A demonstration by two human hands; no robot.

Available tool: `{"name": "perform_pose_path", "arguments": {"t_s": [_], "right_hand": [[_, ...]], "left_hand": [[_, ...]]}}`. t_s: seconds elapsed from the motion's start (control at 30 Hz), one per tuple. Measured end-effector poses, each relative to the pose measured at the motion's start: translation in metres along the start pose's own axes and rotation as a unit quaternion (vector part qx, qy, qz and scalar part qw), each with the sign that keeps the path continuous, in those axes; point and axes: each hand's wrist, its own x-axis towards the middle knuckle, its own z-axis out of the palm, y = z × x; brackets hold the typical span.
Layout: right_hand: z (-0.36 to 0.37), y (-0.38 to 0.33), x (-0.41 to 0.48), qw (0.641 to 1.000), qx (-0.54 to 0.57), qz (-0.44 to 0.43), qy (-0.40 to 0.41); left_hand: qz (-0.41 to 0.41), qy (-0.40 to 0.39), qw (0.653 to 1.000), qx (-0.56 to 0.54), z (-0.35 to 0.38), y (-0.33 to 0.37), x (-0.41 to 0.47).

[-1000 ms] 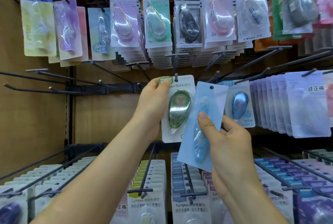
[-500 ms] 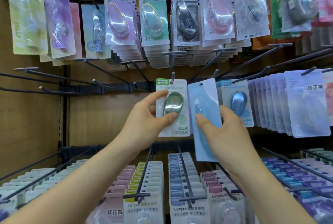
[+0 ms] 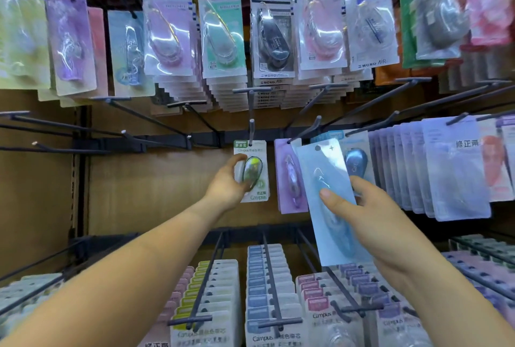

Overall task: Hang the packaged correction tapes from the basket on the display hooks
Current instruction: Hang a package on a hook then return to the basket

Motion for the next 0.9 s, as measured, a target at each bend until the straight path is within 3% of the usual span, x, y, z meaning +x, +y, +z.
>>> {"name": "perform_pose_path", "arguments": {"t_s": [0.17, 0.3, 0.33, 0.37, 0.43, 0.47, 0.53, 0.6, 0.67, 0.9], "right_hand": [[-0.008, 0.002, -0.004, 0.998, 0.062, 0.004, -0.025], [-0.011, 0.002, -0.009, 0.996, 0.08, -0.008, -0.035], [-0.011, 0.002, -0.01, 0.996, 0.081, -0.012, -0.037], [-0.011, 0.003, -0.012, 0.996, 0.079, -0.018, -0.04], [-0.01, 0.005, -0.015, 0.996, 0.069, -0.033, -0.041], [-0.009, 0.005, -0.017, 0.997, 0.057, -0.041, -0.041], [-0.007, 0.006, -0.019, 0.997, 0.02, -0.062, -0.043], [-0.005, 0.005, -0.021, 0.995, -0.016, -0.089, -0.042], [-0.004, 0.005, -0.024, 0.991, -0.041, -0.118, -0.047], [-0.025, 0.009, -0.033, 0.973, -0.14, -0.181, -0.015]], "left_hand": [[-0.006, 0.003, 0.992, 0.124, 0.007, -0.003, 0.007], [0.046, -0.007, 0.935, 0.352, -0.003, 0.002, -0.011], [0.061, 0.003, 0.929, 0.366, -0.006, 0.009, -0.019], [0.065, 0.004, 0.941, 0.333, -0.011, 0.02, -0.03], [0.058, -0.057, 0.993, 0.087, -0.016, 0.045, -0.055], [0.056, -0.105, 0.991, -0.054, -0.019, 0.059, -0.07], [0.096, -0.162, 0.962, -0.196, -0.027, 0.084, -0.094], [0.174, -0.169, 0.944, -0.223, -0.029, 0.099, -0.109], [0.253, -0.132, 0.944, -0.166, -0.027, 0.105, -0.115], [0.382, -0.03, 0.919, -0.09, -0.009, 0.114, -0.131]]}}
